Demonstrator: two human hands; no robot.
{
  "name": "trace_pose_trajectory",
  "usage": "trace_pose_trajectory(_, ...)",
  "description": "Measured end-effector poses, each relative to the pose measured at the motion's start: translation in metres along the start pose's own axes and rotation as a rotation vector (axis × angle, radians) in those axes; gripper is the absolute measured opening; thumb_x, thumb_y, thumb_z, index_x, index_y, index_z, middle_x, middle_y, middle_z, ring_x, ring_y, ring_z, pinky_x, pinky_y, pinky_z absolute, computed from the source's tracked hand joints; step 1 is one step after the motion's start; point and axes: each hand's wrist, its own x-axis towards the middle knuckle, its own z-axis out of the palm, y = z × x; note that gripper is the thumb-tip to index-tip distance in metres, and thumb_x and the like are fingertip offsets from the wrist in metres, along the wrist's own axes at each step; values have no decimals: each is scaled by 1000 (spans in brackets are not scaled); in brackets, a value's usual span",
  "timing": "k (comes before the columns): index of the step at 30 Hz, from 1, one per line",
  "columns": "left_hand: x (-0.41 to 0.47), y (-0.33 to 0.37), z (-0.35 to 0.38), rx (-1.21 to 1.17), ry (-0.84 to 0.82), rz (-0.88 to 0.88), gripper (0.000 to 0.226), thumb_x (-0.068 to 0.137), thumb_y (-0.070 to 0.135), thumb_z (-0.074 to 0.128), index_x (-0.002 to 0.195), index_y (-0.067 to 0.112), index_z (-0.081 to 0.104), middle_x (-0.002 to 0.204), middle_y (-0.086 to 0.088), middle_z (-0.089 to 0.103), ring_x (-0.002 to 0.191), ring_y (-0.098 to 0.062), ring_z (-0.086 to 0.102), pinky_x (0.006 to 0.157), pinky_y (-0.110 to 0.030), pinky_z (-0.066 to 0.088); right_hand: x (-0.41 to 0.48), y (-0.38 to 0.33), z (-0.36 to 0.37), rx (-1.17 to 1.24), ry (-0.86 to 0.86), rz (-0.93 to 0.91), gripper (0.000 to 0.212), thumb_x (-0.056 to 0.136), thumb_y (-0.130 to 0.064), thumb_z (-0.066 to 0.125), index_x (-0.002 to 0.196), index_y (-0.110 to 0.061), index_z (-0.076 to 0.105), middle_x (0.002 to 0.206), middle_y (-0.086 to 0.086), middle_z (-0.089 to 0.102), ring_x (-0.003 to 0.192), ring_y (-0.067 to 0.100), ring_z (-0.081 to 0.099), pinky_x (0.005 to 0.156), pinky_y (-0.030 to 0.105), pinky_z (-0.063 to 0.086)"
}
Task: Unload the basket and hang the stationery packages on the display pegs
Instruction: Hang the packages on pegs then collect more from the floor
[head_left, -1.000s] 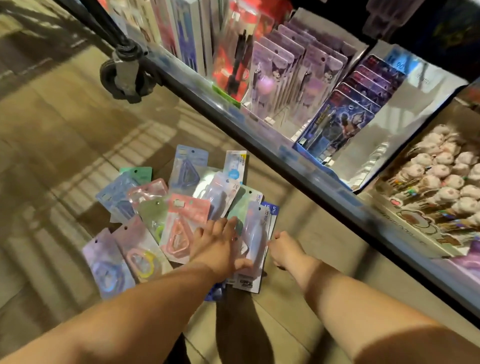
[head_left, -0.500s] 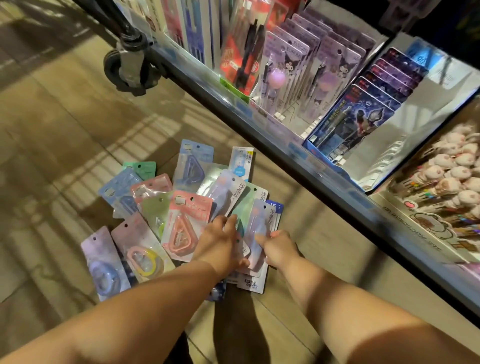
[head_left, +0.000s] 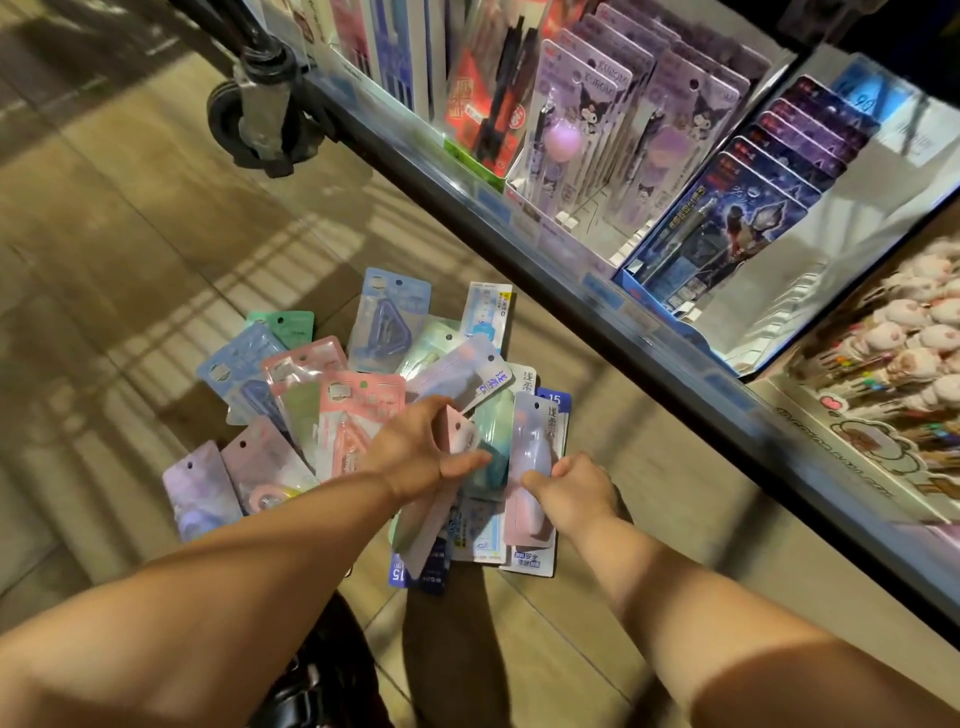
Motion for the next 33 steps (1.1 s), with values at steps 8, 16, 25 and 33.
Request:
trace_pose_trajectory(8,13,9,-7,-265,261,-82,52,69,30,88,103,15,52,76,6,52,65,-8,51,48,-19,41,-2,7,-7,44,-36,7,35,65,-53,60,79,-24,47,82,-5,63,78,22,61,76,36,52)
trace_pose_trajectory(16,25,11,-5,-390,296,-128,62,74,24,85,119,15,45,92,2,56,81,-12,55,74,-29,48,-13,3,-7,196,26,1,38,74,-44,68,101,-27,47,104,-1,57,85,20,55,61,27,41)
trace_pose_trajectory(25,26,9,-1,-381,291,-203,25,89,8,66,107,19,52,88,1,59,73,-8,55,58,-18,45,-15,12,-19,201,68,-1,75,77,-24,76,137,-23,32,92,-9,39,87,22,50,75,29,41)
trace_pose_trajectory(33,29,10,6,-449,302,-267,23,79,9,76,83,23,58,85,-2,68,79,-21,65,71,-34,56,-19,18,-25,237,152,29,53,76,-29,74,123,-21,50,102,-1,63,76,21,59,48,20,34)
